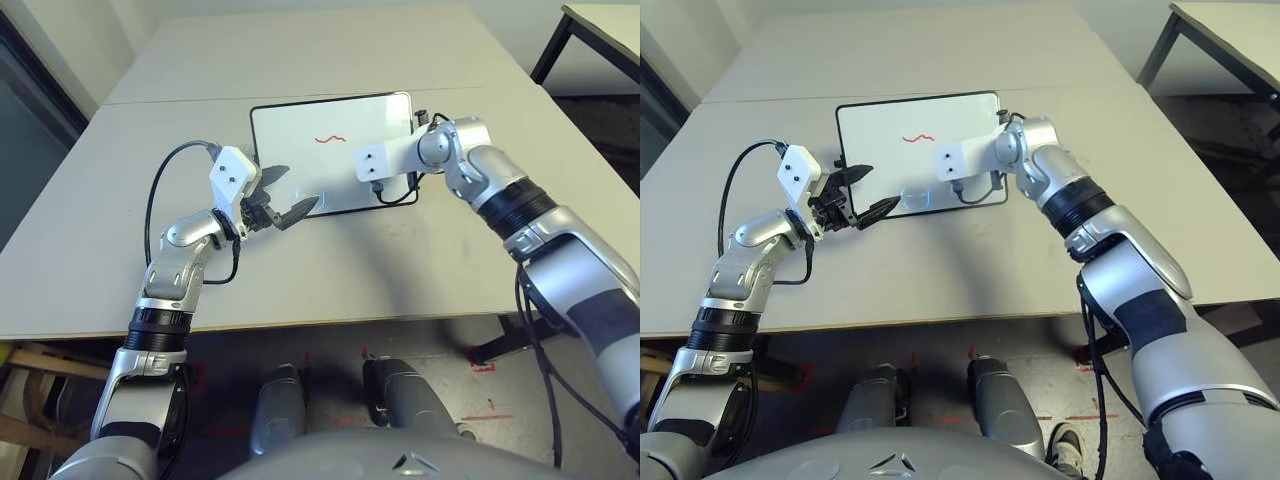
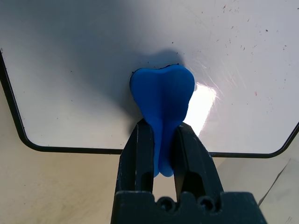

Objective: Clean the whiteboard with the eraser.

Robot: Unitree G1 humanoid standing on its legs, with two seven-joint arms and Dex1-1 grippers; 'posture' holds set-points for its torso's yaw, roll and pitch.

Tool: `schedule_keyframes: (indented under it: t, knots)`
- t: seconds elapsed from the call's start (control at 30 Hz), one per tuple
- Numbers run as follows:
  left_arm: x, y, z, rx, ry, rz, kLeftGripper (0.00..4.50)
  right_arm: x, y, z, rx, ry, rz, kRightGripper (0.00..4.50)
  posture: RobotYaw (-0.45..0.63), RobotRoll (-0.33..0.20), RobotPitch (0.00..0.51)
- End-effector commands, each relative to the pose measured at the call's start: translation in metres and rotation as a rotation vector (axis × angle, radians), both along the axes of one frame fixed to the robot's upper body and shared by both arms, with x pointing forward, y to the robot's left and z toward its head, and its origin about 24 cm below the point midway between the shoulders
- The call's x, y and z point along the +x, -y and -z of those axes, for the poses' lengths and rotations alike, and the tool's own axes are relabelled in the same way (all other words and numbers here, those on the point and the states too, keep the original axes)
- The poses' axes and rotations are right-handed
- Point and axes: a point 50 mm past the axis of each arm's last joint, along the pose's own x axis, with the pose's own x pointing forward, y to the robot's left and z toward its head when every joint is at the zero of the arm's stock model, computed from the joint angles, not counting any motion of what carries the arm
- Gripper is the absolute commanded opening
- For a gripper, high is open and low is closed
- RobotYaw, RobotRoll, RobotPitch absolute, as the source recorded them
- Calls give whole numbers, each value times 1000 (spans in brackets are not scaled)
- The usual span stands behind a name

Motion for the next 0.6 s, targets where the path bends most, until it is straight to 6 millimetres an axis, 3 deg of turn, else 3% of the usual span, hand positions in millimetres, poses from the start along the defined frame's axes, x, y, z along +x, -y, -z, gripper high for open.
schedule_keyframes:
  t: [0.03, 0.47, 0.6]
  knots:
    - [0, 2, 1, 7, -6, 7, 4500, 3, 20, 7, -43, -21, 75, 393, -139, 0, 78]
    - [1, 2, 1, 6, -4, 5, 4500, 6, 24, 1, -48, 0, 92, 392, -138, 0, 77]
    - [1, 2, 1, 4, -3, 0, 4500, 0, 12, 9, -40, -25, 35, 392, -133, 0, 77]
